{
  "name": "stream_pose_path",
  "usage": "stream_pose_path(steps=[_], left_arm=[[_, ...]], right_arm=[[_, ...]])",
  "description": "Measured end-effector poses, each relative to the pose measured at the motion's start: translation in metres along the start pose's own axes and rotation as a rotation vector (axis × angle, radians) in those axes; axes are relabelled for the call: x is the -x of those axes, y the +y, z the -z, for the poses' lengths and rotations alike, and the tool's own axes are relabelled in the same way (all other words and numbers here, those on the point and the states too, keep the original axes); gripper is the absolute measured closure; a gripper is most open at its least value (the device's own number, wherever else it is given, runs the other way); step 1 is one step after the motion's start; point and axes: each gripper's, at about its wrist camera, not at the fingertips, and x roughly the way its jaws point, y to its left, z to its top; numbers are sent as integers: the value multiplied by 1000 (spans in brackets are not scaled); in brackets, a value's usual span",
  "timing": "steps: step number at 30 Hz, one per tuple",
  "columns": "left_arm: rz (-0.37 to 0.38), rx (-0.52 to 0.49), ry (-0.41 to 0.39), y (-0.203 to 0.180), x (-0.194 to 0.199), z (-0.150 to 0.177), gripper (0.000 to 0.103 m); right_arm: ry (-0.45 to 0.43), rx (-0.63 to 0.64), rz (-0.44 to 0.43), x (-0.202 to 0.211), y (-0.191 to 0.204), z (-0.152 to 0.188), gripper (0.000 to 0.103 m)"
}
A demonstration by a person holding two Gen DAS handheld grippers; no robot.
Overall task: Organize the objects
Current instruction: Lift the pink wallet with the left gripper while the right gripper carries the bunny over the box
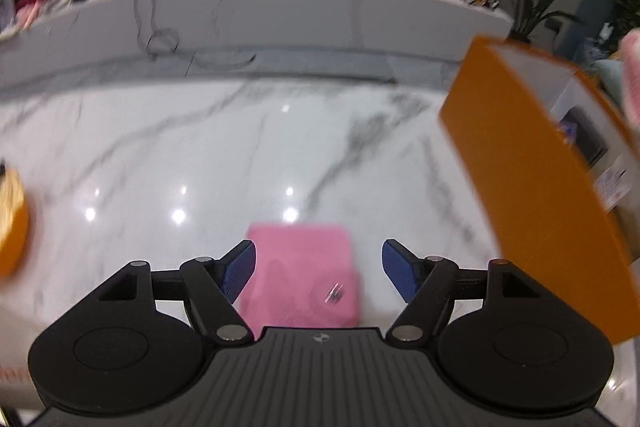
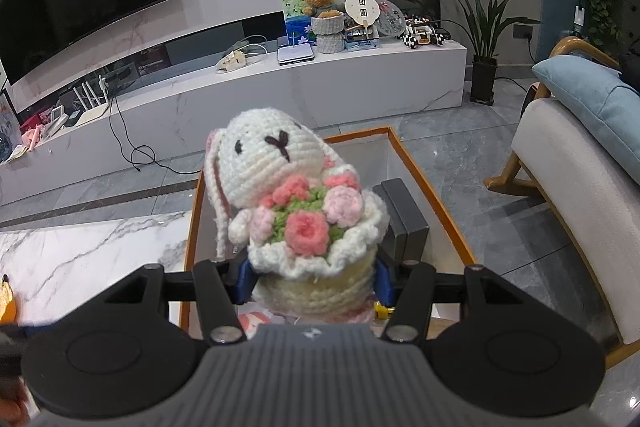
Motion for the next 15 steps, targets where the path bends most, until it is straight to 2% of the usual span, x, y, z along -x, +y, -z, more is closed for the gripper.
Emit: stream_pose_path(steps=[3,4,7,11,15], left_arm=[[1,26,40,9,-10,15,20],[-10,20,43,9,-12,20,16],[-25,-17,34,2,-15,25,10],[-61,-88,75,-7,-25,26,8],[-50,-98,66,-6,-27,25,7]], right_arm=[[-2,-3,-2,0,0,0,45],[-1,-3,-2,0,1,1,45],[1,0,-2,0,1,1,45],[4,1,-2,0,2,1,45],[4,2,-2,0,2,1,45]])
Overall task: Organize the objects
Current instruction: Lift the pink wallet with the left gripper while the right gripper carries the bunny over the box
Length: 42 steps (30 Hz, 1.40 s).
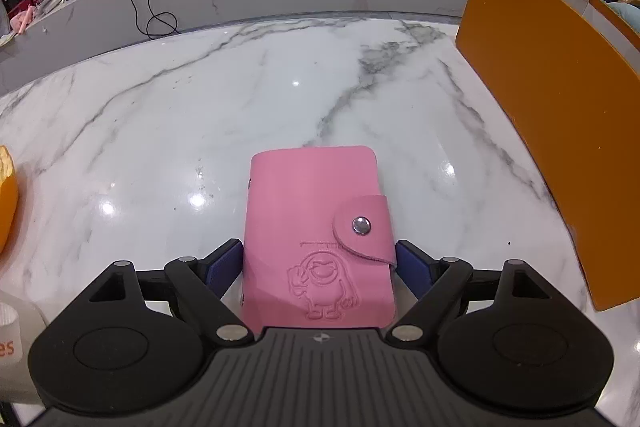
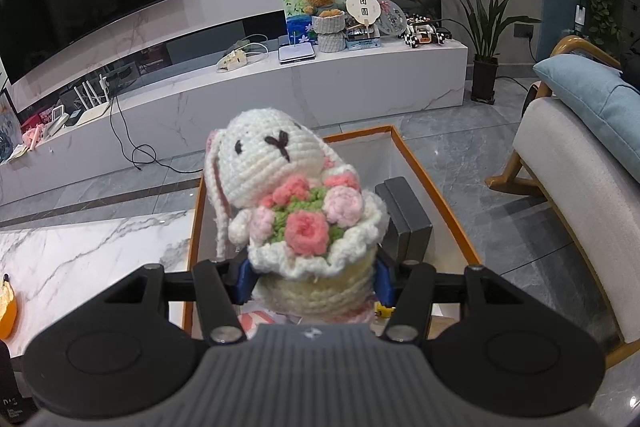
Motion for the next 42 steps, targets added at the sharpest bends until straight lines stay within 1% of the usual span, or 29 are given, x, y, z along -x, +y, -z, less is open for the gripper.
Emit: stream_pose_path(steps=[2,5,7,11,15,19,23,29,34,38,42], left_arm=[[3,-3,2,0,-1,0,7],[12,4,-3,3,1,0,10],[29,28,-12,7,4,0,12],[73,102,-22,16,9,2,14],[90,128,-29,19,13,3,15],[107,143,-52,18,21,-1,15],[128,141,-100,13,39,-13,15],[175,94,-190,-11,74,-40,15],[228,36,-259,-41,101,-65,15],[267,-9,-287,-70,109,-84,15],[295,-45,-300,-98,109,-96,15]], right_arm=[[1,0,0,0,0,0,45],[6,0,0,-1,1,1,45],[10,-2,1,-2,1,2,45],[10,-8,4,-2,0,1,45],[8,-11,3,-2,-2,1,45],[6,-16,3,0,-4,0,45],[7,-17,4,-1,-6,0,45],[20,-11,7,-4,-5,1,45],[26,-9,6,-6,-5,2,45],[30,-10,8,-7,-8,1,45],[33,-15,13,-9,-12,0,45]])
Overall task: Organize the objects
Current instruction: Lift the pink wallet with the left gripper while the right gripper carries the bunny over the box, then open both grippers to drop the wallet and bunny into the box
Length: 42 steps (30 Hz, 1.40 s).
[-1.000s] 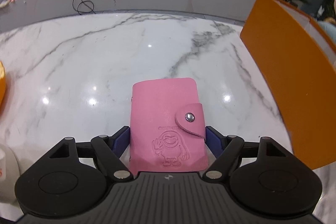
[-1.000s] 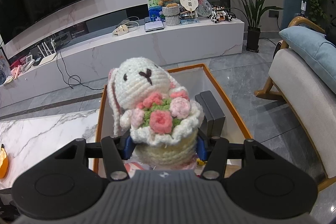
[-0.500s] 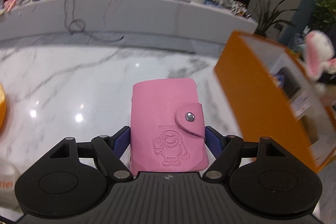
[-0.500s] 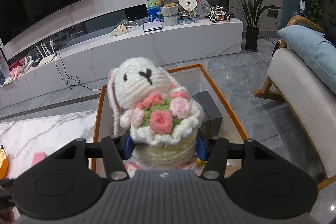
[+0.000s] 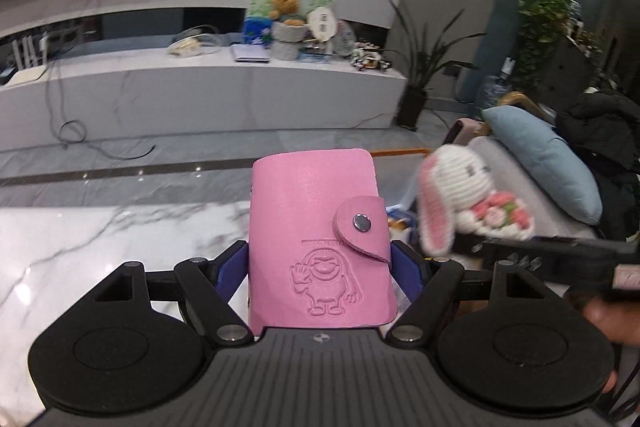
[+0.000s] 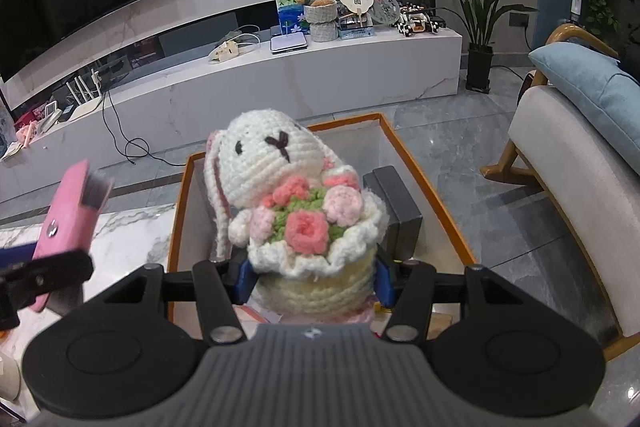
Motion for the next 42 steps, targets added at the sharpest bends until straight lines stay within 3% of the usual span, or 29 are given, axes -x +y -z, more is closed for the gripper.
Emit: stream_pose_path(steps=[13,19,28,33,42], left_arm=[[1,-32,62,-27,-47,2,15],[9,-56,86,-36,-57,10,15],[-39,-146,104,-57,-75,14,14],[-82,-221,113,-72,-83,17,12],[-79,-196,132,-73,-91,17,12]], right_arm=[[8,-27,8,-17,-23,-4,45],[8,-71,-29,-24,-29,-7,45],[-16,-97,22,-29,-33,-12,45],[-21,-130,26,-38,-41,-12,39],[-34,-153,15,-37,-48,-18,36]])
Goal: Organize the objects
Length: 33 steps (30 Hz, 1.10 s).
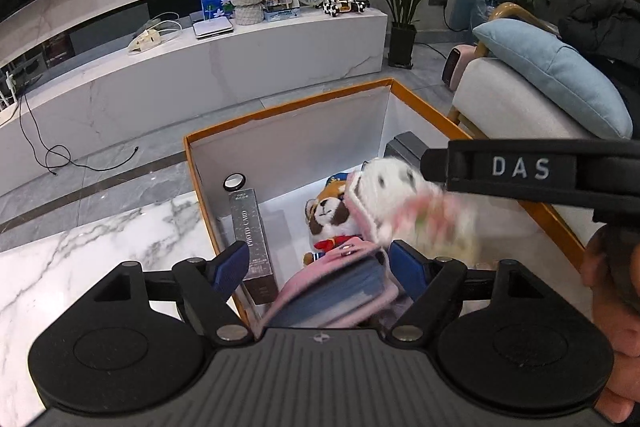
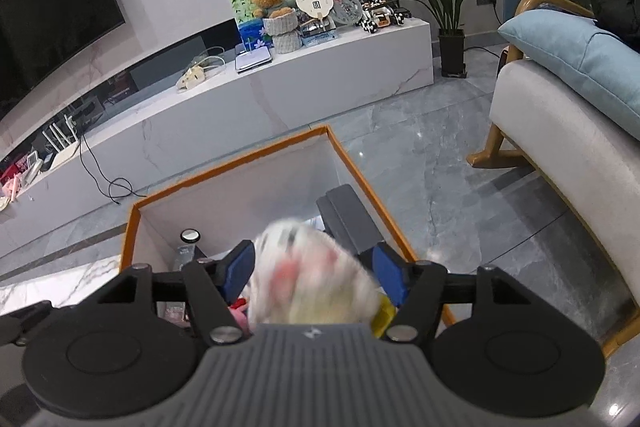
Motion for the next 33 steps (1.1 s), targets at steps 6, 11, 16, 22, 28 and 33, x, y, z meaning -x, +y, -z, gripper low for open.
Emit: stream_pose_path(steps=[6,11,16,22,28,33], left_arm=[[-4,-6,-4,-1,2,0,12],[9,5,-8,1,4,2,12],[9,3,-4,-2,5,1,12],[13,15,-24,-1,11,0,12],[26,49,-65,6,29,4,12],[43,93,-113,16,53,27,10]], right_arm=[[3,-1,-1,1,0,0,36],[6,15,-1,3,2,0,36],[9,16,4,4,1,0,35],[3,12,7,7,0,0,34],[-5,3,8,13,-2,-2,32],[-11,8,6,21,3,-2,29]])
